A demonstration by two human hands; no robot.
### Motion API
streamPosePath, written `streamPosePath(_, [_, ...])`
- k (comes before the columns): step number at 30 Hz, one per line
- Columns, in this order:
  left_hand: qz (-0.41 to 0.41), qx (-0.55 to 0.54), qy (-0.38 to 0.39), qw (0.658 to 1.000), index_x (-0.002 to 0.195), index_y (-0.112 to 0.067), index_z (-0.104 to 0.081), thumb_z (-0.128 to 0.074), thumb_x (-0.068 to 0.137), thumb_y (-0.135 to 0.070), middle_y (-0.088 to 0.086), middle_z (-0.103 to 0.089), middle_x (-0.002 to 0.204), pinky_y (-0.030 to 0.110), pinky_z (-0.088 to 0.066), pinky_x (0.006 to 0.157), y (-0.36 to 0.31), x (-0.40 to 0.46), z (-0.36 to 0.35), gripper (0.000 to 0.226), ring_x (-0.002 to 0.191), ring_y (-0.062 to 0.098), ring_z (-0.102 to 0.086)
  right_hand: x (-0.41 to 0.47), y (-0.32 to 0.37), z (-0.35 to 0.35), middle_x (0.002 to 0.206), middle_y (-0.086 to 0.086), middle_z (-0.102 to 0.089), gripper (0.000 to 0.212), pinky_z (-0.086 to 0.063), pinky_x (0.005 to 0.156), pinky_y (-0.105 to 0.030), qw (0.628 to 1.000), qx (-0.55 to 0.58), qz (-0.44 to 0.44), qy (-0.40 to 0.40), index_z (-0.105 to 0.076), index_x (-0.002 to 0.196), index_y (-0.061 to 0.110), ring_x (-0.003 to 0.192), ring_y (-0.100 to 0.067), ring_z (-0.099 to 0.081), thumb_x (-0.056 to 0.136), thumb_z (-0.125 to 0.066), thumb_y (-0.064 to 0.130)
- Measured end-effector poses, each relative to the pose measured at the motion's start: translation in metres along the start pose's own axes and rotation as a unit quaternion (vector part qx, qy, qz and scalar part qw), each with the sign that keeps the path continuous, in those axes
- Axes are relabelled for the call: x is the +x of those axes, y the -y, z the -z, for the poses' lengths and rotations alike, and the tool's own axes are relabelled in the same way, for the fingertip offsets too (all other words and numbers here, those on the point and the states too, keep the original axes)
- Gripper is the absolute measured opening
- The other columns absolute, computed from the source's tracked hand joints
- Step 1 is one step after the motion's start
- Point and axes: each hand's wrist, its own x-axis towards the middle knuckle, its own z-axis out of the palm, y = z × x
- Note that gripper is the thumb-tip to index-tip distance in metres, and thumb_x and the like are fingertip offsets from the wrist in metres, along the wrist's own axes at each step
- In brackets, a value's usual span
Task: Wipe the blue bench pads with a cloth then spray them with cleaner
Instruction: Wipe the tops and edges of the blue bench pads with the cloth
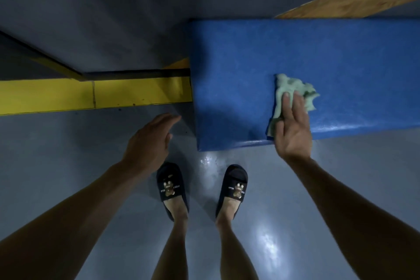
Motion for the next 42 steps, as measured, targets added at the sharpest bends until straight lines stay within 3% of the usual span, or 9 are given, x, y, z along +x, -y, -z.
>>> streamPosePath(4, [0.006, -0.014, 0.010, 1.000, 0.146, -0.026, -0.043, -0.048, 0.098, -0.008, -0.004, -0.041, 0.153, 0.037, -0.042, 0.104, 0.005, 0.004, 0.001, 0.052, 0.136, 0.021, -0.045, -0.002, 0.094, -0.032, 0.164, -0.020, -0.018, 0.071, -0.011, 0.124, -0.051, 0.978, 0.090, -0.179, -0.058, -0.026, 0.157, 0.007, 0.153, -0.037, -0.011, 0.088, -0.029, 0.023])
streamPosePath(9, [-0.023, -0.024, 0.022, 0.999, 0.149, -0.027, -0.040, -0.046, 0.100, -0.009, -0.005, -0.037, 0.156, 0.031, -0.037, 0.107, -0.003, 0.019, 0.003, 0.053, 0.140, 0.018, -0.040, -0.034, 0.137, -0.045, 0.168, -0.009, -0.007, 0.070, -0.013, 0.125, -0.048, 0.996, 0.041, 0.076, 0.032, -0.020, 0.159, 0.015, 0.155, -0.026, 0.000, 0.090, -0.033, 0.019])
streamPosePath(14, [-0.047, -0.028, 0.046, 0.997, 0.152, -0.033, -0.032, -0.046, 0.100, -0.014, -0.011, -0.029, 0.160, 0.043, -0.038, 0.112, -0.007, 0.038, 0.001, 0.056, 0.144, 0.017, -0.034, 0.020, 0.033, -0.007, 0.167, -0.002, -0.016, 0.063, -0.026, 0.121, -0.050, 0.930, -0.079, 0.339, 0.117, -0.029, 0.157, 0.023, 0.154, -0.022, -0.013, 0.098, -0.047, 0.015])
streamPosePath(19, [-0.050, -0.034, 0.045, 0.997, 0.153, -0.029, -0.032, -0.047, 0.100, -0.014, -0.010, -0.026, 0.161, 0.041, -0.036, 0.114, -0.018, 0.051, 0.003, 0.057, 0.144, 0.019, -0.033, 0.046, 0.027, -0.004, 0.166, -0.014, -0.017, 0.065, -0.025, 0.120, -0.050, 1.000, 0.002, 0.021, -0.003, -0.027, 0.158, 0.012, 0.154, -0.030, -0.012, 0.094, -0.028, 0.027])
streamPosePath(22, [-0.053, -0.038, 0.042, 0.997, 0.153, -0.025, -0.033, -0.049, 0.100, -0.012, -0.007, -0.025, 0.162, 0.034, -0.032, 0.114, -0.021, 0.054, 0.009, 0.057, 0.144, 0.020, -0.032, 0.043, 0.107, -0.035, 0.164, -0.019, -0.020, 0.070, -0.018, 0.123, -0.052, 0.984, 0.068, -0.150, -0.067, -0.028, 0.156, 0.008, 0.153, -0.035, -0.013, 0.089, -0.028, 0.025])
streamPosePath(26, [-0.062, -0.035, 0.055, 0.996, 0.153, -0.024, -0.033, -0.051, 0.099, -0.012, -0.007, -0.023, 0.162, 0.038, -0.032, 0.115, -0.021, 0.063, 0.016, 0.058, 0.145, 0.019, -0.029, 0.020, 0.146, -0.038, 0.167, -0.008, -0.013, 0.071, -0.016, 0.124, -0.047, 0.996, 0.025, 0.085, 0.028, -0.024, 0.158, 0.016, 0.155, -0.027, -0.005, 0.089, -0.039, 0.015])
streamPosePath(31, [-0.073, -0.023, 0.055, 0.996, 0.152, -0.027, -0.034, -0.052, 0.098, -0.012, -0.011, -0.027, 0.161, 0.041, -0.036, 0.112, -0.023, 0.073, 0.022, 0.059, 0.142, 0.020, -0.033, 0.064, 0.056, -0.006, 0.166, -0.003, -0.022, 0.058, -0.027, 0.120, -0.048, 0.936, -0.085, 0.334, 0.078, -0.034, 0.156, 0.023, 0.153, -0.024, -0.019, 0.098, -0.042, 0.019])
streamPosePath(38, [-0.068, -0.027, 0.062, 0.995, 0.152, -0.030, -0.034, -0.049, 0.099, -0.015, -0.014, -0.023, 0.161, 0.034, -0.029, 0.117, -0.017, 0.081, 0.021, 0.057, 0.146, 0.013, -0.027, 0.092, 0.099, -0.023, 0.164, -0.017, -0.022, 0.070, -0.017, 0.123, -0.050, 0.993, 0.051, -0.092, -0.048, -0.030, 0.156, 0.009, 0.153, -0.035, -0.013, 0.091, -0.020, 0.033])
streamPosePath(42, [-0.082, -0.032, 0.057, 0.994, 0.149, -0.030, -0.040, -0.050, 0.097, -0.012, -0.011, -0.030, 0.159, 0.041, -0.038, 0.111, -0.010, 0.083, 0.017, 0.056, 0.144, 0.014, -0.032, 0.073, 0.162, -0.038, 0.166, -0.011, -0.016, 0.065, -0.015, 0.124, -0.049, 0.998, 0.053, 0.041, -0.002, -0.028, 0.158, 0.016, 0.155, -0.030, -0.007, 0.093, -0.031, 0.022])
